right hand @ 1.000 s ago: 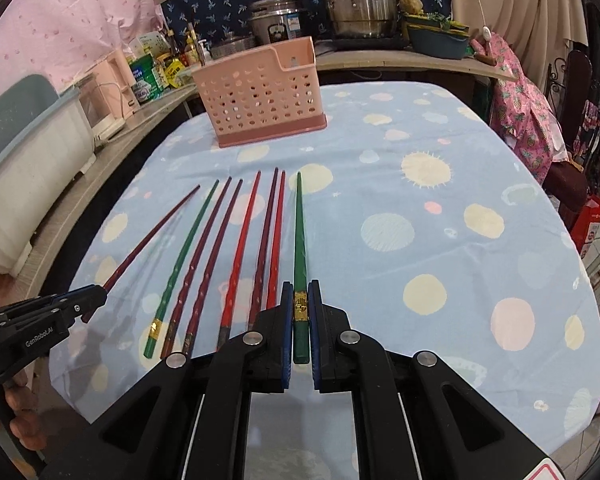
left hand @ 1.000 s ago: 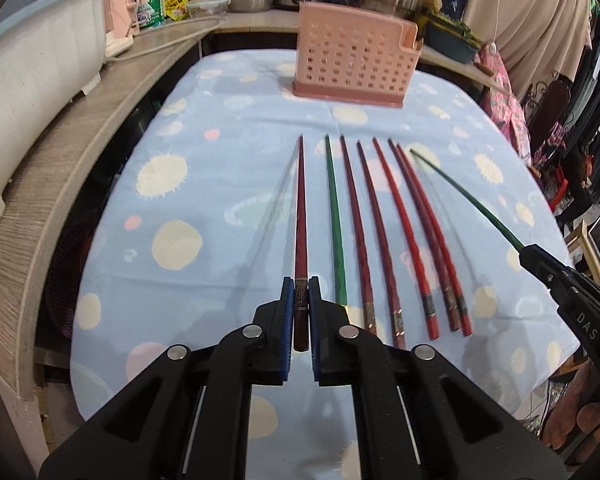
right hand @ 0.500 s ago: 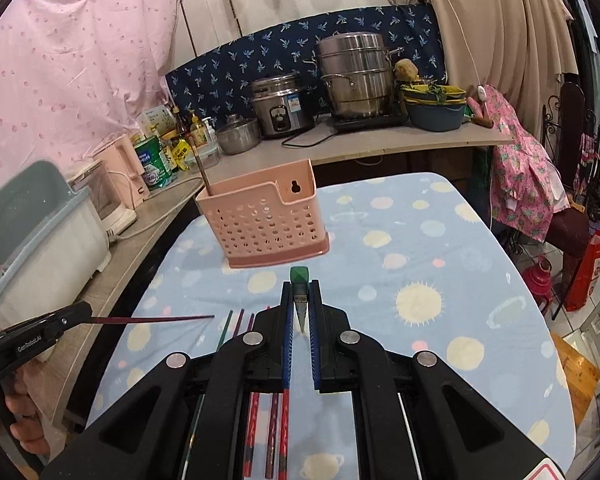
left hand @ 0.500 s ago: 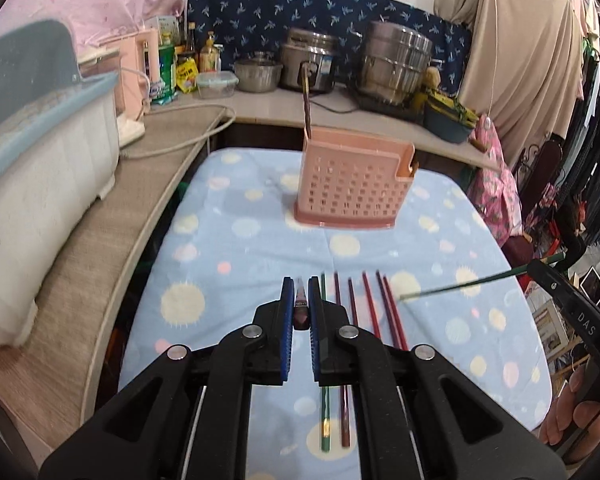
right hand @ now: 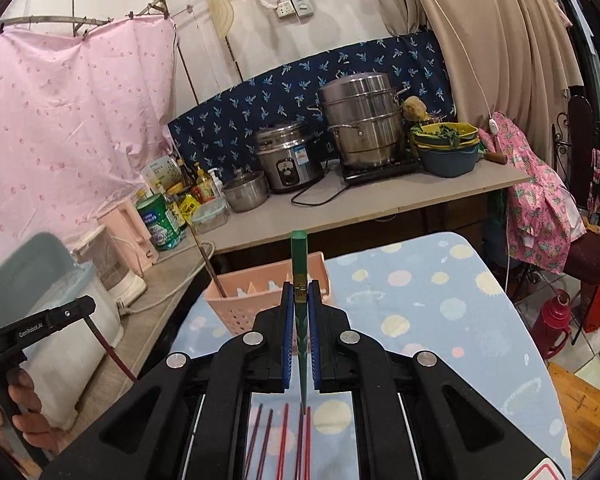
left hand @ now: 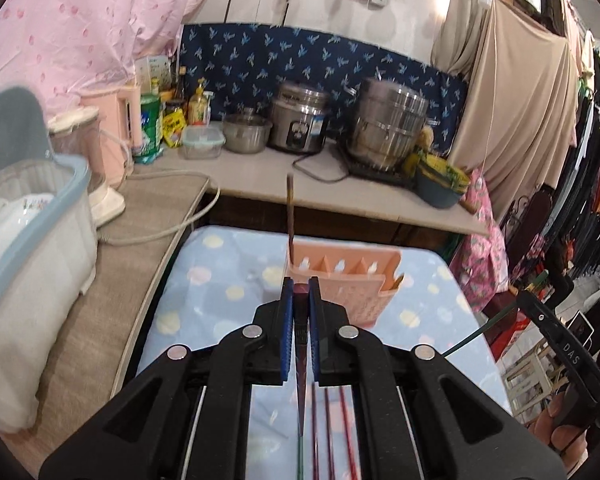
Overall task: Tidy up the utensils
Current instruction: 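Carry both chopsticks to the pink basket and lower them in, then open both tools to release the chopsticks into the basket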
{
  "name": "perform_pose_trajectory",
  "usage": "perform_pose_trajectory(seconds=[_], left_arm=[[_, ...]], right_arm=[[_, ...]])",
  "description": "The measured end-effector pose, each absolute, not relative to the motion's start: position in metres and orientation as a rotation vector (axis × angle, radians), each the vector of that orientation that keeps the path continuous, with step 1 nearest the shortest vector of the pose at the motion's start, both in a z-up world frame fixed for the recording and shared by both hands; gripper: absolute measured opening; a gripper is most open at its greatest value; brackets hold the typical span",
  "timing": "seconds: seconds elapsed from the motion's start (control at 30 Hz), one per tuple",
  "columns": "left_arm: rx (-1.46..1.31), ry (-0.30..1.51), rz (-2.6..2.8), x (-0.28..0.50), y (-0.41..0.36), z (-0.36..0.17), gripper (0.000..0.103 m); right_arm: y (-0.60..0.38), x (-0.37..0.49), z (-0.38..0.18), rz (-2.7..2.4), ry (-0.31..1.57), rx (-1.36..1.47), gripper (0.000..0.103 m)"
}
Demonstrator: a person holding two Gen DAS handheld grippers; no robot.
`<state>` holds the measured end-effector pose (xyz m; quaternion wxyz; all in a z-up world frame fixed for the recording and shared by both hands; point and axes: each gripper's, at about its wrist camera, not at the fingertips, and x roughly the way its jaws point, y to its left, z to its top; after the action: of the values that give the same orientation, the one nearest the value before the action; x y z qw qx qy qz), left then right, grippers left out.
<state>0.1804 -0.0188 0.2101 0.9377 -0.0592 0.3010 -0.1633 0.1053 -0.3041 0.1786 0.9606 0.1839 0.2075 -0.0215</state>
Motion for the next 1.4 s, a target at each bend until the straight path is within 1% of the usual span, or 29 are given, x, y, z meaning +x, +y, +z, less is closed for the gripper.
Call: perform_pose_trajectory(seconds=[0.27, 0.37, 0.47, 0.63, 1.03, 1.27, 1.3, 1.37, 1.4], left_arm=[[-0.176, 0.443, -0.342, 0.214, -0.027, 0.283, 0.007], [-0.182, 0.393, -0.326, 0.231, -0.032, 0.296, 0.007], [-0.189, 0.372, -0.304, 0.253, -0.036, 0.298, 0.007], [-0.189, 0.404, -0.283, 0.284, -0.044, 0.278, 0.007], [-0.144, 0.543, -0.27, 0.312, -0.06, 0.2, 0.007], [-0.159, 0.578, -0.265, 0.317, -0.054, 0.18, 0.007], [-0.159, 0.578, -0.262, 0.317, -0.053, 0.179, 0.009], [-0.158, 0.585, -0.258, 0.316, -0.052, 0.177, 0.018], [-0.157, 0.585, -0.255, 0.315, -0.051, 0.177, 0.02]], right_arm=[[-0.312, 0.161, 0.23, -0.007, 0.32, 0.407, 0.007], [-0.311, 0.185, 0.237, 0.001, 0.314, 0.411, 0.007], [-0.309, 0.207, 0.237, 0.004, 0.319, 0.406, 0.007], [-0.302, 0.234, 0.224, 0.007, 0.359, 0.392, 0.007], [-0.291, 0.266, 0.154, 0.002, 0.509, 0.374, 0.007], [-0.294, 0.272, 0.138, -0.02, 0.538, 0.373, 0.009], [-0.294, 0.271, 0.138, -0.023, 0.534, 0.37, 0.01], [-0.294, 0.267, 0.139, -0.029, 0.528, 0.369, 0.011], [-0.295, 0.265, 0.139, -0.029, 0.525, 0.371, 0.011]])
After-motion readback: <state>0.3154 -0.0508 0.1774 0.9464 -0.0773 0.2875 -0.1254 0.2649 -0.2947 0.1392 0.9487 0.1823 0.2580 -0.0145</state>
